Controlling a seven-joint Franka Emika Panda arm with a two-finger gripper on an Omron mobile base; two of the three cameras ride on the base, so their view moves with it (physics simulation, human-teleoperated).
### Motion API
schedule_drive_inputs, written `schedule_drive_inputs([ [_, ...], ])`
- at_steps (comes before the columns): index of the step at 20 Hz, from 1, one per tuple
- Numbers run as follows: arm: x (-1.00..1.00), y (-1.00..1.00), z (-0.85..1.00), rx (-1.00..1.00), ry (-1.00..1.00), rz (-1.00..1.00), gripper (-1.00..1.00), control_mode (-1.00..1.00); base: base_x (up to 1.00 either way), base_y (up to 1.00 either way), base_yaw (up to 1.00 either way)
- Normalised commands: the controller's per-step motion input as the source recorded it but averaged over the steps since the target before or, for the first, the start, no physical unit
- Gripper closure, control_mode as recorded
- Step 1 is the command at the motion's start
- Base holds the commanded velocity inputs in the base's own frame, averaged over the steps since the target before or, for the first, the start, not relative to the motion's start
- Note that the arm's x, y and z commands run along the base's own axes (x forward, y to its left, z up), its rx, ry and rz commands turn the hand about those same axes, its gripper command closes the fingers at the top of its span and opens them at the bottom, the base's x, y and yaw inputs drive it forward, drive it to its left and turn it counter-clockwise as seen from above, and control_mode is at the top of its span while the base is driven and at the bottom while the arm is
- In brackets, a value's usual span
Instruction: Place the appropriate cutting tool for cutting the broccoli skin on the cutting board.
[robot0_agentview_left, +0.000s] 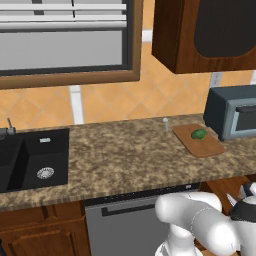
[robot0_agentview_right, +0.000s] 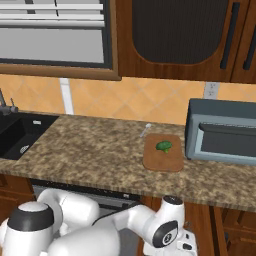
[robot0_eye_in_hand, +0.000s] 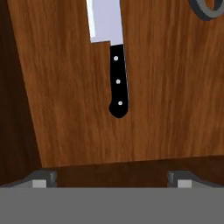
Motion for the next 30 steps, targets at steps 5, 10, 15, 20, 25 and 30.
schedule_drive_inputs([
  [5, 0.47, -0.20, -0.02, -0.04, -0.08, 0.05, -1.00, -1.00, 0.00, 0.00, 0.00],
  [10, 0.37, -0.12, -0.13, -0.02, -0.05, 0.06, -1.00, -1.00, 0.00, 0.00, 0.00],
  [15, 0.09, 0.00, -0.26, 0.00, -0.04, 0.05, -1.00, -1.00, 0.00, 0.00, 0.00],
  [20, 0.11, 0.00, -0.37, 0.00, -0.08, 0.01, -1.00, -1.00, 0.00, 0.00, 0.00],
  [25, 0.22, 0.00, -0.30, 0.00, -0.04, 0.03, -1.00, -1.00, 0.00, 0.00, 0.00],
  [30, 0.31, 0.00, -0.26, 0.00, -0.06, 0.09, -1.00, -1.00, 0.00, 0.00, 0.00],
])
